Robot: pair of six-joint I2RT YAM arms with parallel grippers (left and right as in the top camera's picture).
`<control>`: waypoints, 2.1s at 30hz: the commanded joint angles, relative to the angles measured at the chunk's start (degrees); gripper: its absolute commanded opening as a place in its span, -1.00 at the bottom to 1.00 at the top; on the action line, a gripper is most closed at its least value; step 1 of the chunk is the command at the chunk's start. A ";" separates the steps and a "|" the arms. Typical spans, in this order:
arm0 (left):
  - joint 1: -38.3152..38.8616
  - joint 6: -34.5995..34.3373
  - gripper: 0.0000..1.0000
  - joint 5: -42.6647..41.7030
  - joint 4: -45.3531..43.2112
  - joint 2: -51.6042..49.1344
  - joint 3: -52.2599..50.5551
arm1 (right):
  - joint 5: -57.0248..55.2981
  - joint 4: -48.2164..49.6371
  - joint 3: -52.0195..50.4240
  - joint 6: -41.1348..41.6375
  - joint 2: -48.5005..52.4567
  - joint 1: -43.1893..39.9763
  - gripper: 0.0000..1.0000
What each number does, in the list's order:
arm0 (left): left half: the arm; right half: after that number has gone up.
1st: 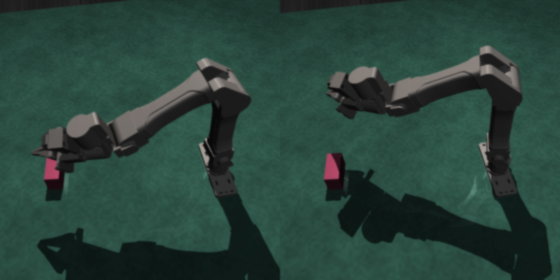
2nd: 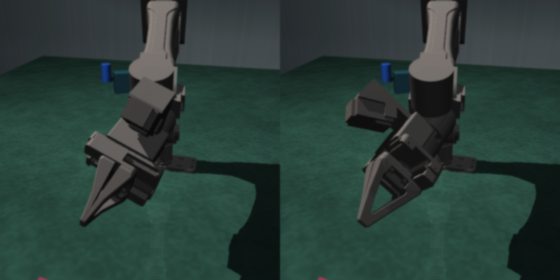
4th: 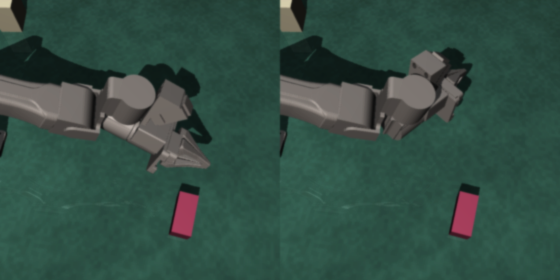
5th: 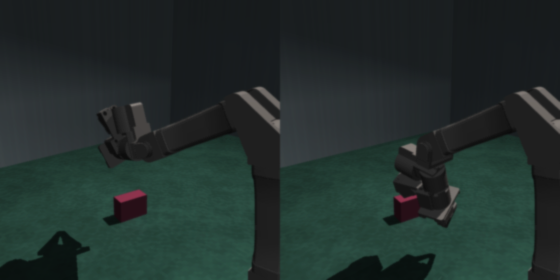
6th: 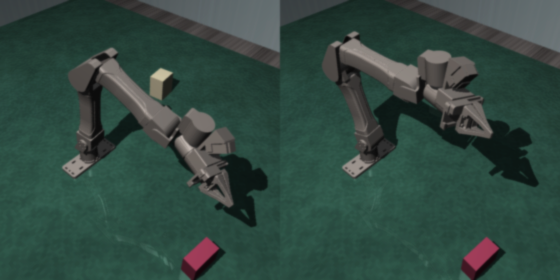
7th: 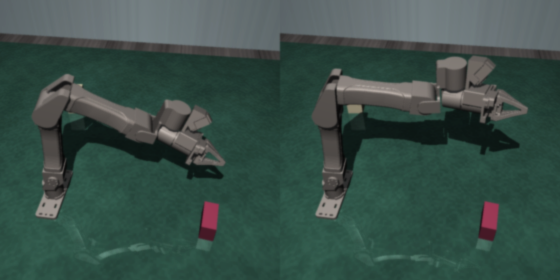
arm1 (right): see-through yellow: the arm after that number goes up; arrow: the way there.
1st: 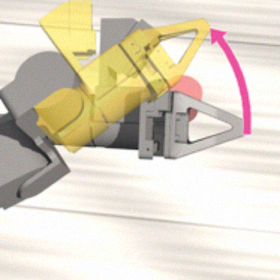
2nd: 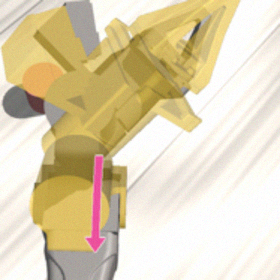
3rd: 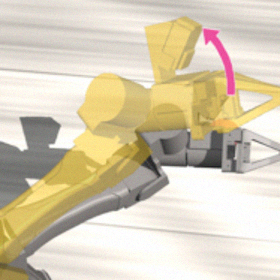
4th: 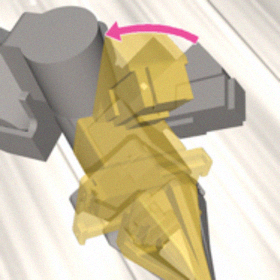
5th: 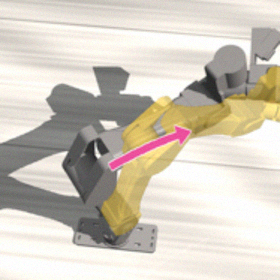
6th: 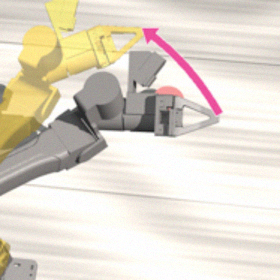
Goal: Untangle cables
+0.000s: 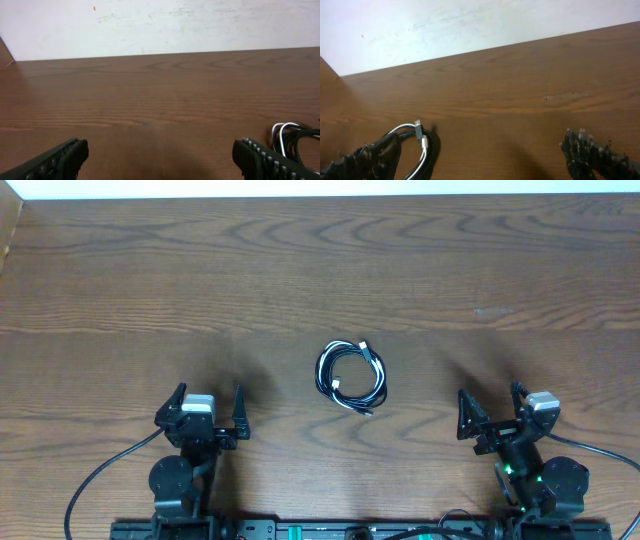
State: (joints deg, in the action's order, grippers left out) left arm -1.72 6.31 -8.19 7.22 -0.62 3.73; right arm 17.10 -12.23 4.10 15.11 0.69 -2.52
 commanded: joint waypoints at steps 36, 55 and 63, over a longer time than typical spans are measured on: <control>0.20 -12.70 0.96 -0.39 0.90 -8.26 9.97 | -6.40 6.62 6.56 0.24 7.30 0.35 0.98; 0.20 -14.14 0.96 -13.99 34.51 -52.41 53.92 | 1.05 -35.63 67.76 -10.19 75.52 10.71 0.99; 0.20 -14.14 0.95 -16.04 42.71 -58.34 53.96 | 7.85 -37.20 69.79 -10.54 89.37 16.22 0.99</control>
State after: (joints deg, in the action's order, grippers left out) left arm -1.72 -7.55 -21.63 48.77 -57.41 56.64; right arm 23.40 -48.21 73.06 6.85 86.85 11.53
